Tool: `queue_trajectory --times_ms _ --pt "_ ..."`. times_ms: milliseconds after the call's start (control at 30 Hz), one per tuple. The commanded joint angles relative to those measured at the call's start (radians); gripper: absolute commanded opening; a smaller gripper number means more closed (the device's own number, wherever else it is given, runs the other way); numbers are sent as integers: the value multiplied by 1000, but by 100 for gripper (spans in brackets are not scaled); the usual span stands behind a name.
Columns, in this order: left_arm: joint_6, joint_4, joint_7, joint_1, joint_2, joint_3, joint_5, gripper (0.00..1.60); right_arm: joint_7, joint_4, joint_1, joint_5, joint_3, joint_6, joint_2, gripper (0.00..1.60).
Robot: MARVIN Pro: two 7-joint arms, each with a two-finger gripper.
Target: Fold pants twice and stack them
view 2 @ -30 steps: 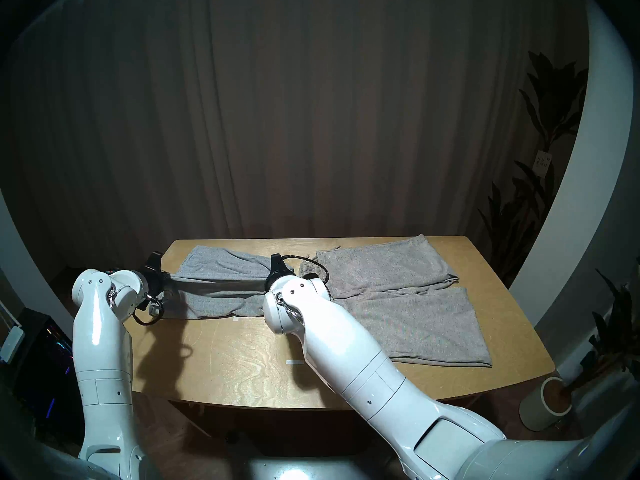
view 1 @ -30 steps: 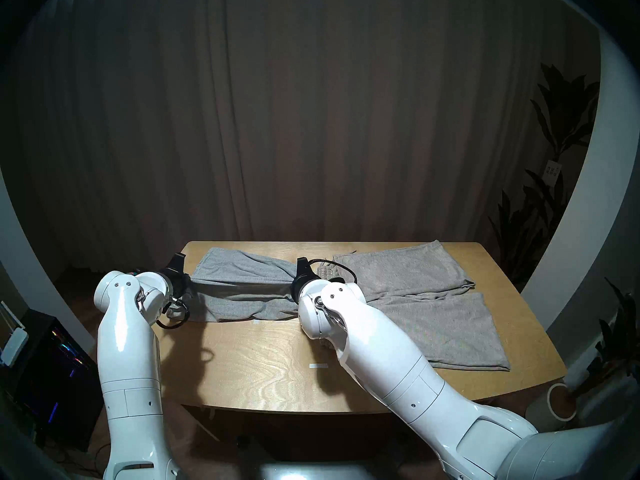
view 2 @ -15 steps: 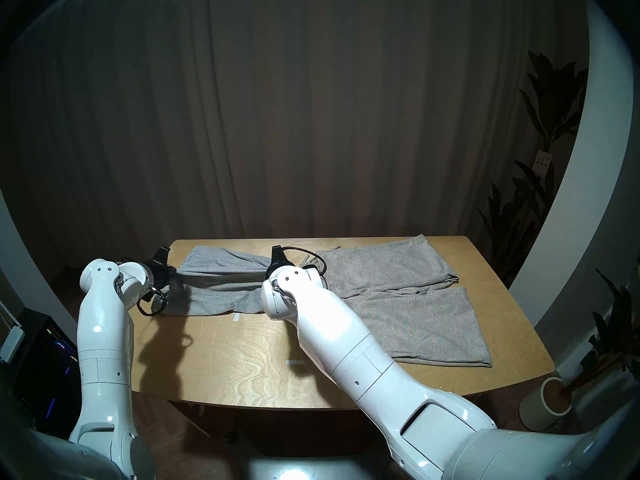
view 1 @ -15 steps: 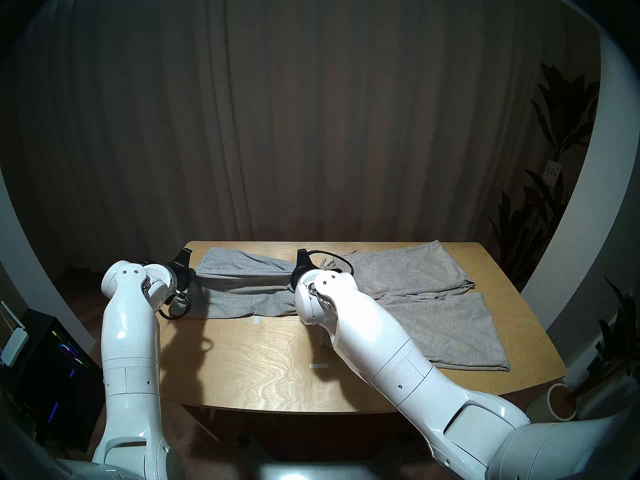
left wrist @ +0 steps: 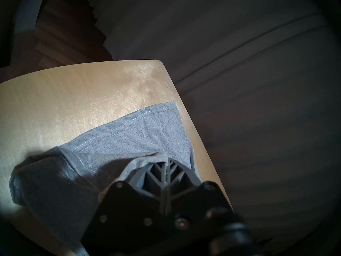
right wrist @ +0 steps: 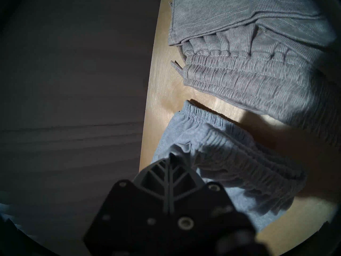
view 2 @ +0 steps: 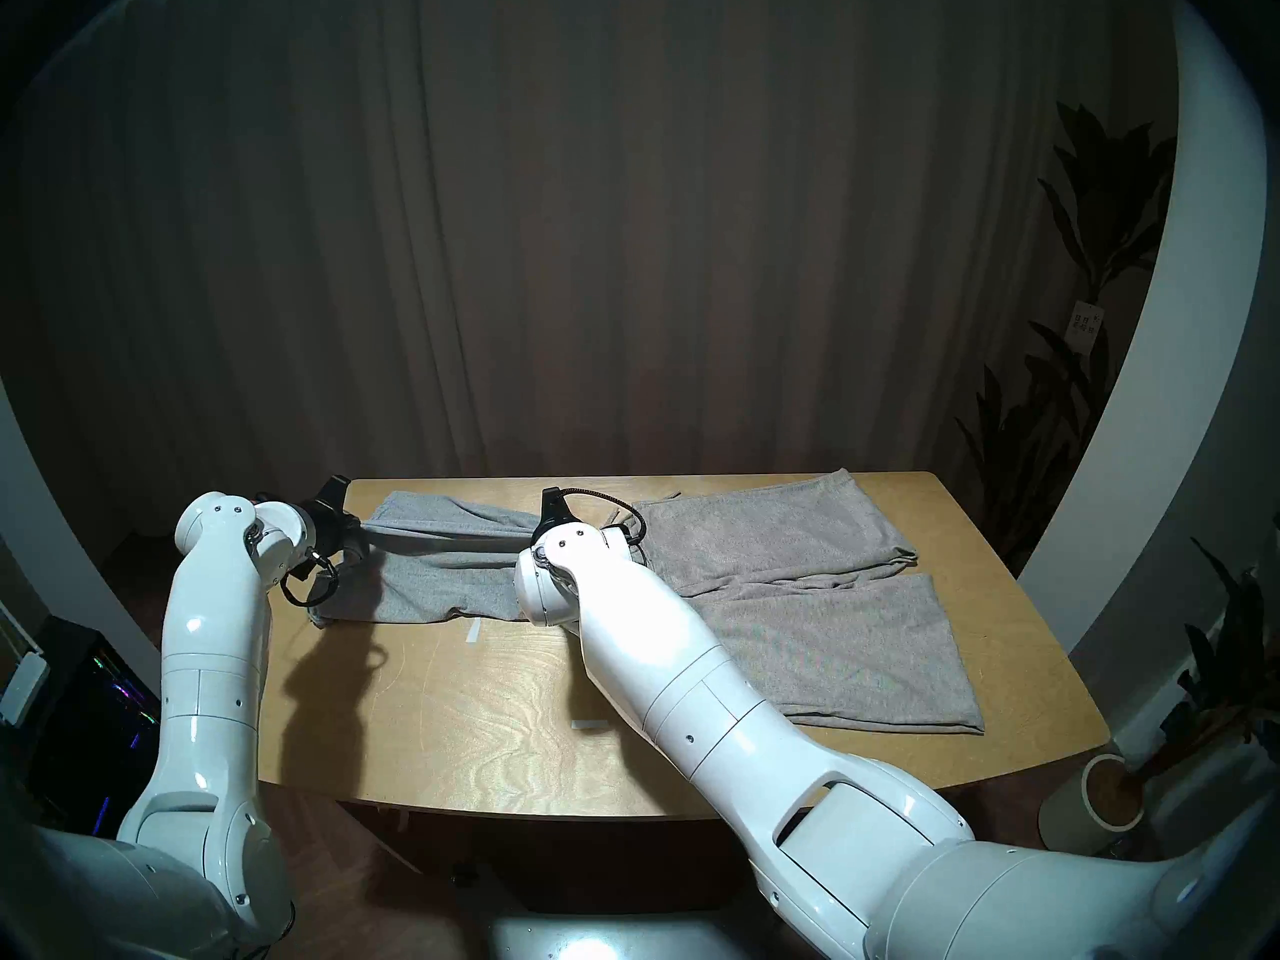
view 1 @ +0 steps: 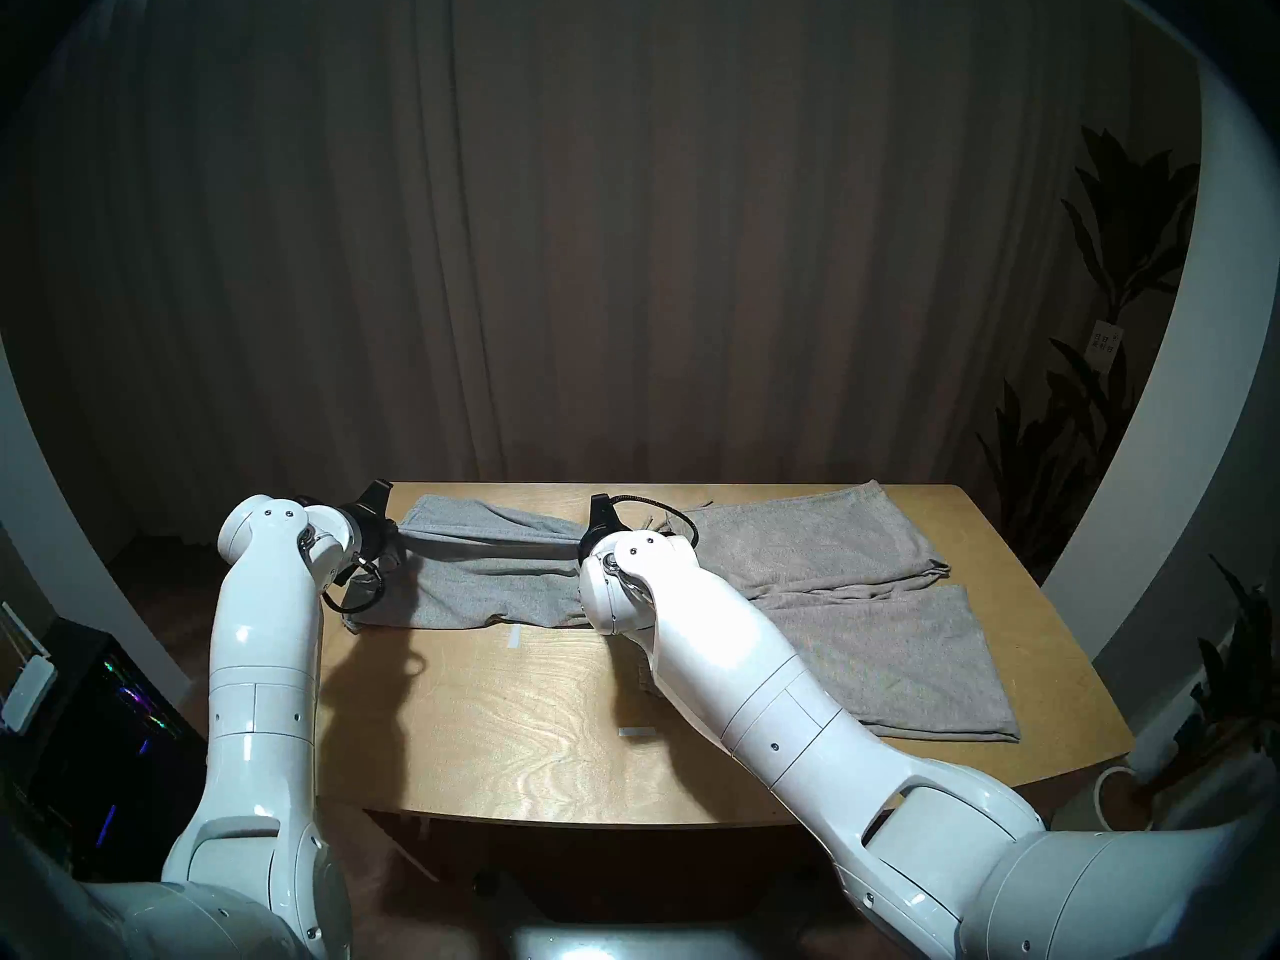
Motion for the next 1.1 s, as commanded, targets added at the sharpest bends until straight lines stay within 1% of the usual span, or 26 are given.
queue_trajectory --times_ms 0,33,100,167,233,267,333,400,500,567,600,633,700,733,833,900,1067 --pt "-12 53 -46 -119 48 31 18 0 26 39 70 4 17 -4 -51 0" --pt "-16 56 -54 -119 51 37 17 0 29 49 77 4 19 -6 -56 0" --pt "-14 89 -58 -148 53 45 26 0 33 67 91 4 23 -7 -66 0" --pt "-19 103 -71 -151 60 58 30 0 38 90 107 5 28 -6 -76 0" --pt "-21 135 -77 -176 63 67 37 0 44 112 120 4 31 -6 -84 0" --pt "-24 137 -83 -174 65 71 37 0 46 120 126 4 33 -5 -87 0" --pt "-24 172 -91 -203 68 82 46 0 53 141 137 4 36 -5 -94 0" --pt "-28 169 -100 -197 73 88 47 0 56 150 141 4 37 -4 -96 0" --pt "-35 221 -120 -238 80 108 61 0 69 192 159 3 44 -4 -106 0" --pt "-38 224 -127 -237 83 112 62 0 71 202 162 3 44 -5 -109 0" --pt "-44 241 -139 -248 87 123 68 0 78 221 169 2 46 -4 -113 0" --pt "-44 241 -139 -248 87 123 68 0 78 221 169 2 46 -4 -113 0" --pt "-48 285 -147 -279 88 133 76 0 85 242 178 2 48 -4 -120 0" --pt "-54 280 -155 -271 90 137 77 0 88 252 182 2 48 -4 -123 0" --pt "-68 338 -175 -310 92 156 92 0 104 293 198 1 52 -5 -136 0" --pt "-72 343 -180 -311 92 158 93 0 107 301 201 1 53 -5 -138 0" --pt "-94 410 -204 -351 88 177 105 0 126 343 222 -5 51 -3 -149 0"
